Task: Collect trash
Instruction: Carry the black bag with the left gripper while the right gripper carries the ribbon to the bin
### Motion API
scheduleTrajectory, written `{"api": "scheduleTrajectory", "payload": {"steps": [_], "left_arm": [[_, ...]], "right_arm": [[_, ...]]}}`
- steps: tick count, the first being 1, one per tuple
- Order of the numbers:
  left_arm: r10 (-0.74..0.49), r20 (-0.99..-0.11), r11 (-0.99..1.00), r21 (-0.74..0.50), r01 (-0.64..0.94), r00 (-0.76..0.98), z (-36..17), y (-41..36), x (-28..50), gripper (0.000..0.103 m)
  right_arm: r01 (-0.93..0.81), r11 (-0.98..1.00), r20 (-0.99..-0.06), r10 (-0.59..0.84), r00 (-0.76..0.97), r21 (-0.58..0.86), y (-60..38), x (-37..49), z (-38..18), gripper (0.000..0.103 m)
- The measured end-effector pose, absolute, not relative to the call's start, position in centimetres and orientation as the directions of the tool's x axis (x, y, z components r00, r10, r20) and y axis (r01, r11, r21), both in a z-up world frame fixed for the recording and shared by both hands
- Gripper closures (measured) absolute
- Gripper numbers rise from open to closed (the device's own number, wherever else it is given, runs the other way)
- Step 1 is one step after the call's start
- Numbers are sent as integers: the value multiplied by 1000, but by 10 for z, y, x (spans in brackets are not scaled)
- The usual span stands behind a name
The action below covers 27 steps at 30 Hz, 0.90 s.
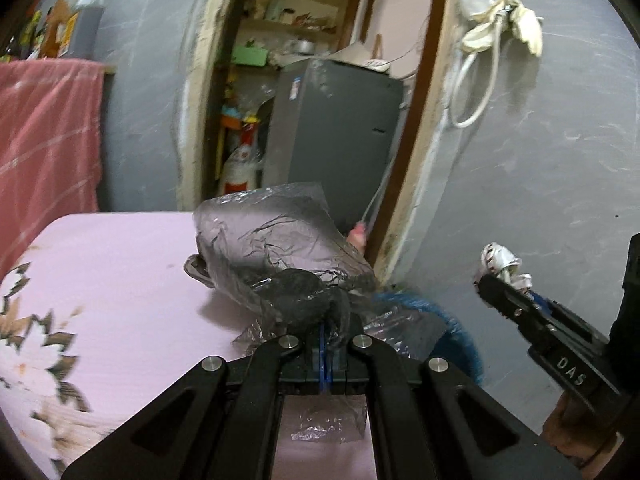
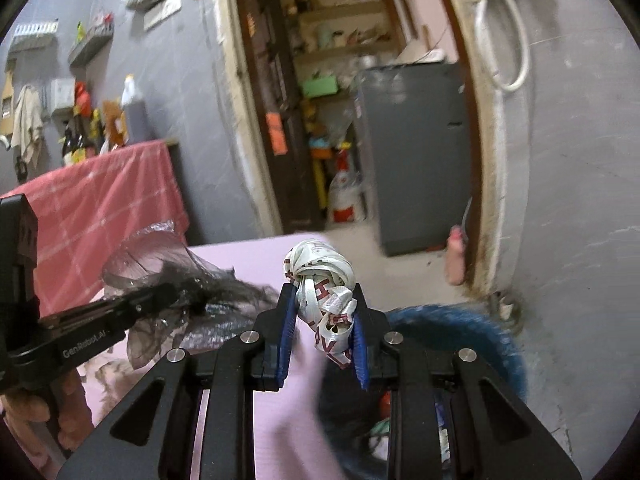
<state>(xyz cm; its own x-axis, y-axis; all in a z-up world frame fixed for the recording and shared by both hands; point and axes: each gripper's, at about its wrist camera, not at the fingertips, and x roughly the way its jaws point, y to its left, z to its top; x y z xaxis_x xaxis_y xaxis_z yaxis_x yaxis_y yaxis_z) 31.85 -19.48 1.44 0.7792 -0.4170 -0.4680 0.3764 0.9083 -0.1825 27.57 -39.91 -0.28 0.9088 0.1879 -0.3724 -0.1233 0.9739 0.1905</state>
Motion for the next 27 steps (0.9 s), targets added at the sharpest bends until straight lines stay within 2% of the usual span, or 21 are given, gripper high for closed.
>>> {"api": "scheduleTrajectory", "payload": {"steps": [5,11,20,27], "left_arm": [[-461,-429,886,-180,427,777,19,-242,317,103],[-491,-429,869,-183,459,758,10,-298,325,103],[-462,-519,878,-157,451,719,-35,-357,341,103],[-426,-589,895,-164,415,687,-68,-365,355,103]], "right_arm": [[-70,981,-346,129,929,180,-437,270,-5,80],[-13,981,-340,81,937,196,-481,275,-17,80],[53,969,-408,52,912,243,-527,282,-53,80],[62,966,-463,64,884,253,-537,289,-73,80]]}}
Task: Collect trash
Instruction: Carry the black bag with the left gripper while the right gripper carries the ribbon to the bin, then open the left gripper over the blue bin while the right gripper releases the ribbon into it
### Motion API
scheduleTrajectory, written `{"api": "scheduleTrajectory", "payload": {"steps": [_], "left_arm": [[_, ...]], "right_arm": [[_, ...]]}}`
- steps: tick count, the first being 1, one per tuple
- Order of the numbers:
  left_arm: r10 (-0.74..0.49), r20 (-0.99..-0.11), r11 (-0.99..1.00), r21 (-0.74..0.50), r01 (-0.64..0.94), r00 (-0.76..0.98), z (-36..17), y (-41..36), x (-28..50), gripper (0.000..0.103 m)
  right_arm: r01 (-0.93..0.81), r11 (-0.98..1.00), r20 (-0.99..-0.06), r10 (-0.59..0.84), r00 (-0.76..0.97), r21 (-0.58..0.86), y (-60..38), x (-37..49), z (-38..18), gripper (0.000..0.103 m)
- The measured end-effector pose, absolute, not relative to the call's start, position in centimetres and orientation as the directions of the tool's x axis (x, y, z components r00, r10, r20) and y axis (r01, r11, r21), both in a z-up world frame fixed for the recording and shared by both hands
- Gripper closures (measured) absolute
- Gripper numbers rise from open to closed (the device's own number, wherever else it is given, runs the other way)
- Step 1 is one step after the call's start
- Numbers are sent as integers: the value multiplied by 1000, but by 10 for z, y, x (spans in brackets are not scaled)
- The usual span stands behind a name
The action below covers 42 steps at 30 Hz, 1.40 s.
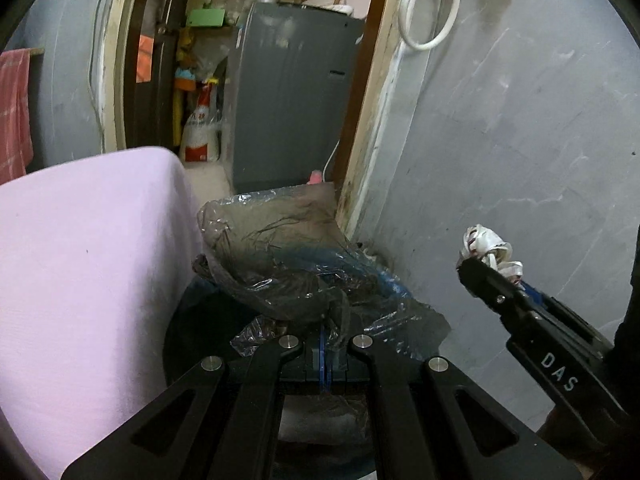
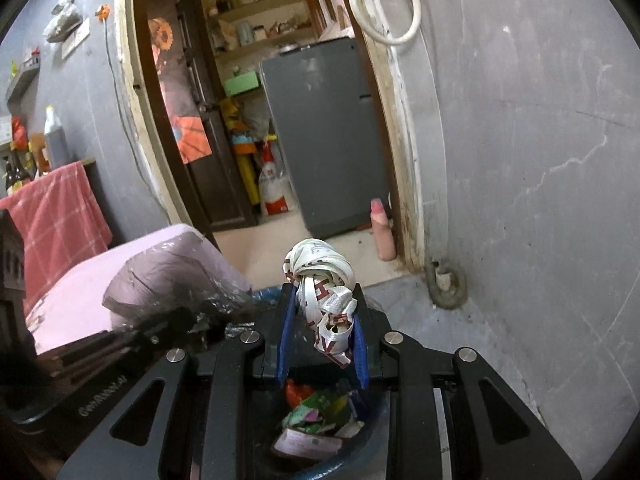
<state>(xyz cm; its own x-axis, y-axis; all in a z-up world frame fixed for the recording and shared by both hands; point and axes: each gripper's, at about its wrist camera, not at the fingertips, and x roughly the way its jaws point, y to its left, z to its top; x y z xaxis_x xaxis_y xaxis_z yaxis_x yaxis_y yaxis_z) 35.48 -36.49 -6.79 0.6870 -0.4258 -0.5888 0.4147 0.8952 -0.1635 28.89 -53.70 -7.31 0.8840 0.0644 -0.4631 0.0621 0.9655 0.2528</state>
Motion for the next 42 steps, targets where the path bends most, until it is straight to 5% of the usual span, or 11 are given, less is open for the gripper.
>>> {"api": "scheduleTrajectory", "payload": {"steps": [30,42], "left_arm": [[-389,-630,915,-177,364,672,-82,-359,354,103],[-390,-609,914,-168,369,691,-78,-358,349,80]], "right_arm": [[37,956,-540,132,831,291,-543,299,-98,72],[47,951,-517,124,847,306,-545,291,-92,66]]}}
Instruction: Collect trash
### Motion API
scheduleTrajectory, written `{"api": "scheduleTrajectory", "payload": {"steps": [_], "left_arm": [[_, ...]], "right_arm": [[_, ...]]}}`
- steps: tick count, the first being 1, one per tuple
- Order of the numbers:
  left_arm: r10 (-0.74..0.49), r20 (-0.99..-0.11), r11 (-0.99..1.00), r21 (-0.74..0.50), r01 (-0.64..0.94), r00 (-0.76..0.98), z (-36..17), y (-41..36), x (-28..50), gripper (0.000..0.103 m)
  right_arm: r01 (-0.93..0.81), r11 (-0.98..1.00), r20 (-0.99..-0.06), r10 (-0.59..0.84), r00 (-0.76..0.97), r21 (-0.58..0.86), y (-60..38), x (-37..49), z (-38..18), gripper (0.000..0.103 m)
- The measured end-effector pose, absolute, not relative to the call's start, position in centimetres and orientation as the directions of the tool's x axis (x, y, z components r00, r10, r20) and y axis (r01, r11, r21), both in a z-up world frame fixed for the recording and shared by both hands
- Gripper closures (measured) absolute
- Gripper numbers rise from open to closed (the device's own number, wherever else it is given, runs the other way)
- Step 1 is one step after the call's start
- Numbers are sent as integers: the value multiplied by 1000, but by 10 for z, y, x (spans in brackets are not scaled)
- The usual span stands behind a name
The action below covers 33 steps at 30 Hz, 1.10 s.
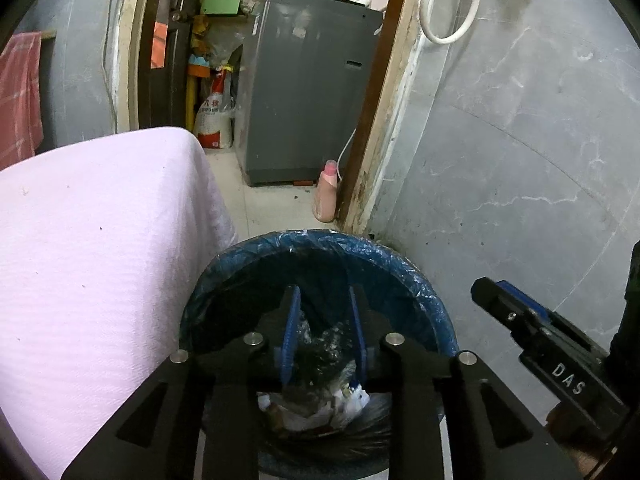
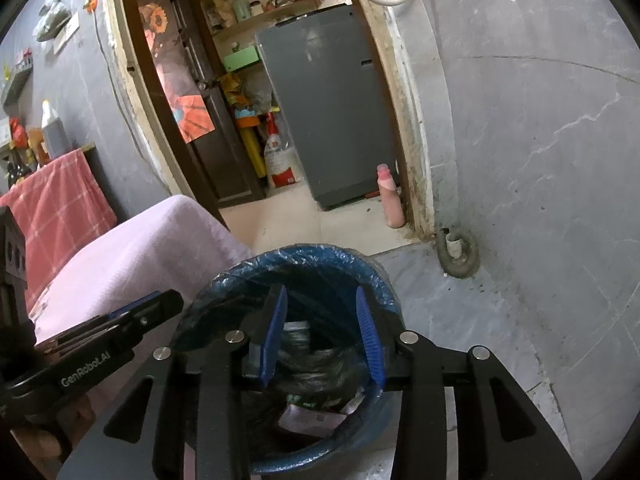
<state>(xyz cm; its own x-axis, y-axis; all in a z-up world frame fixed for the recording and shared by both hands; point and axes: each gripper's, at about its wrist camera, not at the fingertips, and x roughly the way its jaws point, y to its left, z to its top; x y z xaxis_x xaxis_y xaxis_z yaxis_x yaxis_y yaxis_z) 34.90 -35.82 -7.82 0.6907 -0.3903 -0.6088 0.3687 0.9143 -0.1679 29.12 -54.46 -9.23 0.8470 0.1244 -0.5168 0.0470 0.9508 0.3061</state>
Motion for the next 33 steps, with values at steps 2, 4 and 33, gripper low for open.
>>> {"api": "scheduleTrajectory", "payload": {"steps": [2,4,33], "left_arm": [[-389,-598,915,-159,372,701,-77,-359,346,75],[-392,-583,914,-156,375,712,-75,-358,344,72],[-327,-470,945,-136,299,820,-27,-322,326,17]], "right_arm": [[50,951,-505,116,855,304,-545,288,-90,63],[52,952,-497,111,861,302,-546,286,-88,60],[46,964,-410,68,909,262,-541,263,-45,9]]}}
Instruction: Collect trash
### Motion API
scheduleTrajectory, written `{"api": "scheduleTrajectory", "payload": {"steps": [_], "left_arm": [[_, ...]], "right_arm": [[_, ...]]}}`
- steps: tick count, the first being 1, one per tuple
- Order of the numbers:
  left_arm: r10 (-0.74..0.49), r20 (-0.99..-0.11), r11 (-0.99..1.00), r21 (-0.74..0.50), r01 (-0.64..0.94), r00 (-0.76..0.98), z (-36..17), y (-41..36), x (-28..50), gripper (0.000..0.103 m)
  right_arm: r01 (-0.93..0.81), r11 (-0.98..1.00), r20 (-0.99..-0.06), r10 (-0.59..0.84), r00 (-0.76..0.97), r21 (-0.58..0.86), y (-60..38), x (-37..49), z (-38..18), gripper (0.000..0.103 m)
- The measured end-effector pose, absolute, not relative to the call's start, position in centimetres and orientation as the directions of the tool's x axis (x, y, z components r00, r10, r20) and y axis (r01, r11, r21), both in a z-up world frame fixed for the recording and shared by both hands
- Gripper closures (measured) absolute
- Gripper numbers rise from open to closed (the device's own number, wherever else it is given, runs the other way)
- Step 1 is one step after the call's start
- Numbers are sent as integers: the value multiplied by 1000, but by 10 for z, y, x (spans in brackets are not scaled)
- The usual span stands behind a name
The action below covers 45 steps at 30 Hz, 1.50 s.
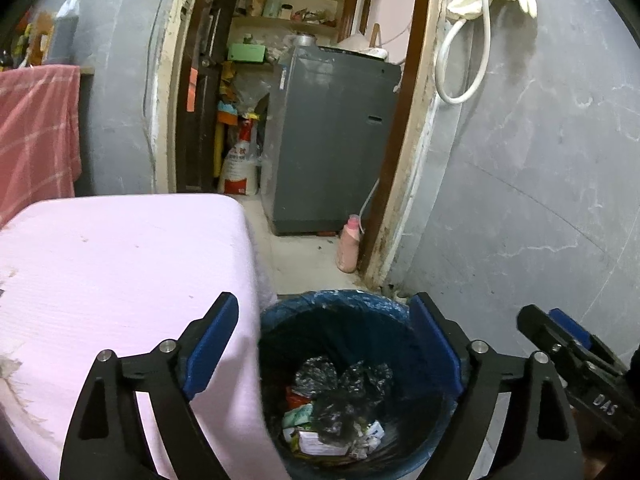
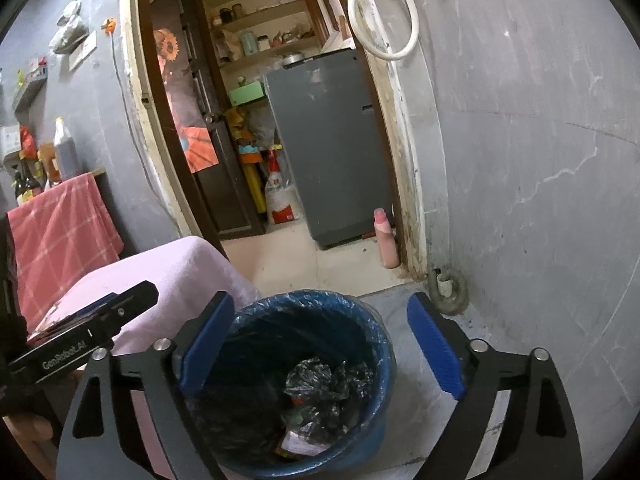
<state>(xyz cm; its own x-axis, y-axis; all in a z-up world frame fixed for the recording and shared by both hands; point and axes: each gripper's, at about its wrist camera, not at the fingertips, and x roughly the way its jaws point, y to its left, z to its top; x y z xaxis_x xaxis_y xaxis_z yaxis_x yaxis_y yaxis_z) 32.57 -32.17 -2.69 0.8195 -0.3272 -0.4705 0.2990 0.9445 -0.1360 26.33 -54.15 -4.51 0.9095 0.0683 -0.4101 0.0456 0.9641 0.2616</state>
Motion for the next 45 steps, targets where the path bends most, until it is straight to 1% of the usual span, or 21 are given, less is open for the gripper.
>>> {"api": "scheduleTrajectory", "payload": {"steps": [2,16,20,30,36,45], "left_arm": [[-314,-462,949,-123,290,829,-24,-318,321,12],[-302,-412,953,-129,273,860,-7,-275,281,7],[-297,-398,955,-128,268,868,1,-260,265,7],[-290,-377,957,-122,264,879,14,-220,215,7],[-290,-366,957,-136,257,884,15,-199,189,7],[-295,-355,955,-122,269,887,18,-179,154,7]], "right_arm": [[44,965,-401,65,914,258,-539,260,-41,0],[58,966,-338,31,941,252,-513,219,-19,0],[60,969,-326,23,945,242,-500,204,-11,0],[61,974,-333,16,943,219,-464,157,-3,0],[67,975,-315,3,949,213,-446,126,4,0],[69,980,-290,-13,957,184,-423,91,14,0]]}}
